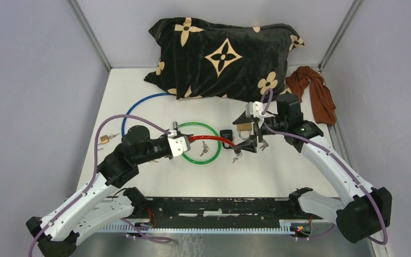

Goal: Lock with the key
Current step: Adjust the lock.

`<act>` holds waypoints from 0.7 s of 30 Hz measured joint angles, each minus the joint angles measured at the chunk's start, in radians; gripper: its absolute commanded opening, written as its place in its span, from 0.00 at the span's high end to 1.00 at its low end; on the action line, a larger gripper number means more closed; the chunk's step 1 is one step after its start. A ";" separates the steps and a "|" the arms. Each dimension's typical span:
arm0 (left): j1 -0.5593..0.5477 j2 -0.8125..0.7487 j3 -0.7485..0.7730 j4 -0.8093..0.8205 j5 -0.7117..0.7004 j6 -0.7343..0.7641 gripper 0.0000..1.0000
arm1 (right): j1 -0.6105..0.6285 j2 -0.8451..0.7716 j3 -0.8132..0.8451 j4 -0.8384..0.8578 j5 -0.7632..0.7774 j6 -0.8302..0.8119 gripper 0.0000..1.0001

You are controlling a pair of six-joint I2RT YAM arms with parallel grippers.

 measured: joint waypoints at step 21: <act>0.000 0.016 -0.001 -0.071 0.054 0.122 0.98 | 0.078 0.087 -0.067 -0.145 -0.072 -0.090 0.82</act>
